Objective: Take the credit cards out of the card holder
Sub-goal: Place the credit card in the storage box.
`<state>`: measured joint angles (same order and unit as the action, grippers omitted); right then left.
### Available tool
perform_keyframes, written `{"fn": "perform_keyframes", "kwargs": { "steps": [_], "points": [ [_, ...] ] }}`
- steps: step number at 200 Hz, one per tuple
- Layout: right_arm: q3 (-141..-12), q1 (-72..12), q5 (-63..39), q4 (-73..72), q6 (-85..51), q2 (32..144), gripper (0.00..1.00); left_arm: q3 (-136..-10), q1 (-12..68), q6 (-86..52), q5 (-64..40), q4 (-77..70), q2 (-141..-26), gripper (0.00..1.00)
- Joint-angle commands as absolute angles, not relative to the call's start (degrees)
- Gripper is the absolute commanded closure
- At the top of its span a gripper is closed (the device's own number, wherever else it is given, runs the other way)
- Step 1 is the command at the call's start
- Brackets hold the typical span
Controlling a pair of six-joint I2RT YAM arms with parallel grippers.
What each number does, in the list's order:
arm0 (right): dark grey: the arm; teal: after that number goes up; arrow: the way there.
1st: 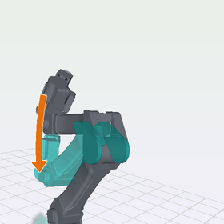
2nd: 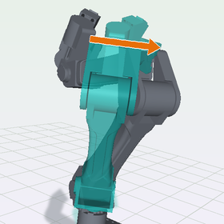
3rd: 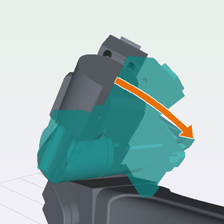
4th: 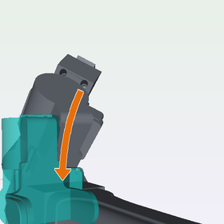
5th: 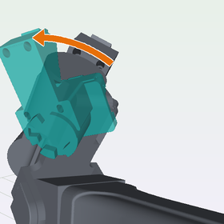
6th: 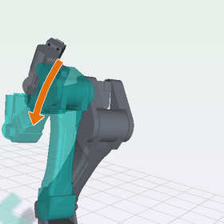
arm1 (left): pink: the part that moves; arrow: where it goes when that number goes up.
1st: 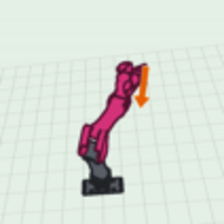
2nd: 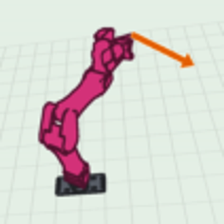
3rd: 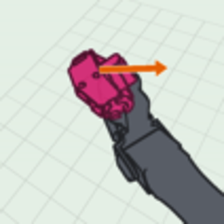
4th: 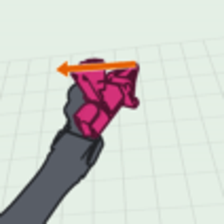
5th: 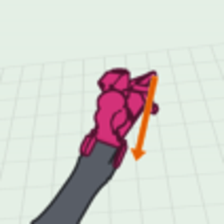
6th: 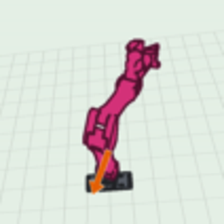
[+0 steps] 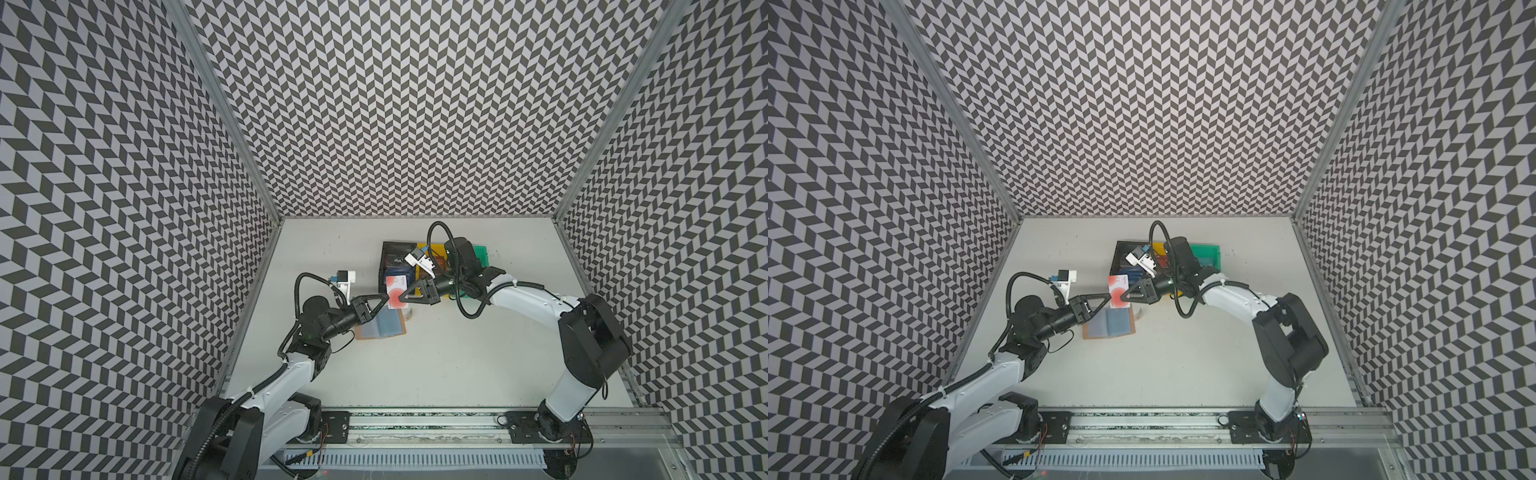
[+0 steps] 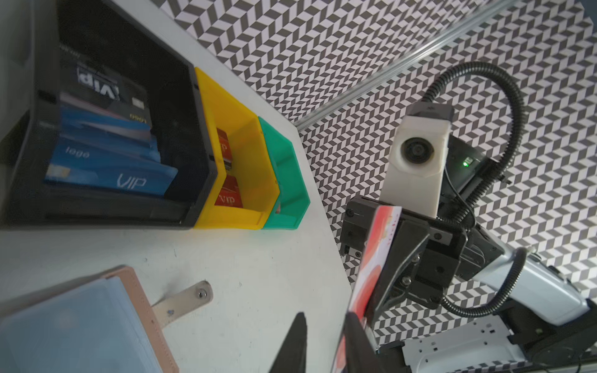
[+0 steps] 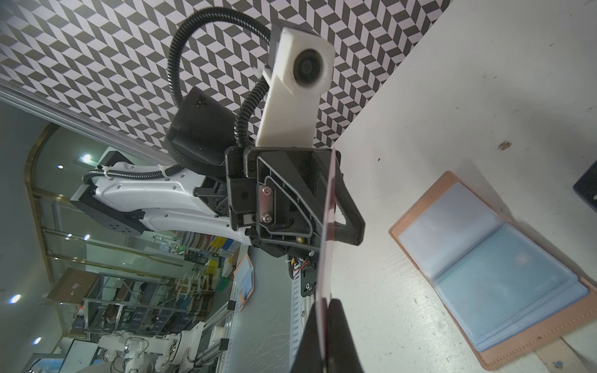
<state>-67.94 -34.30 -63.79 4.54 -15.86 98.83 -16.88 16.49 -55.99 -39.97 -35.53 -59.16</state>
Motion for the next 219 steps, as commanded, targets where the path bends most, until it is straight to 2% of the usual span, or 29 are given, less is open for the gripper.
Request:
{"fn": "perform_keyframes", "kwargs": {
  "steps": [1,21,65,115,127,155,179,219],
  "points": [
    [-71.9,-33.0,-63.7,11.4,-9.2,97.0,1.0,-18.9,16.7,-51.5,-35.9,-25.2,-56.9,0.73],
    [-76.8,-31.5,-57.8,24.5,-1.1,96.7,1.0,-19.6,16.6,-49.3,-33.7,-20.7,-55.5,0.73],
    [-89.0,-31.0,-35.7,45.6,13.1,96.5,1.0,-19.6,16.6,-47.3,-33.4,-18.9,-57.4,0.76],
    [-95.8,-30.9,-11.3,58.5,27.9,97.5,1.0,-20.7,16.5,-44.2,-32.4,-16.4,-59.1,0.78],
    [-95.5,-31.0,-9.5,61.3,34.6,96.8,1.0,-20.7,16.5,-43.9,-32.1,-16.4,-59.4,0.78],
    [-93.3,-31.0,6.1,62.1,39.0,95.6,1.0,-20.7,16.4,-43.6,-32.2,-16.9,-59.9,0.78],
    [-91.4,-30.6,12.7,65.0,46.1,95.9,1.0,-21.0,16.1,-43.2,-32.7,-17.0,-60.6,0.78],
    [-92.1,-26.8,11.9,65.1,54.6,97.5,1.0,-20.5,15.6,-42.8,-32.6,-17.1,-61.0,0.79]
  ]
}}
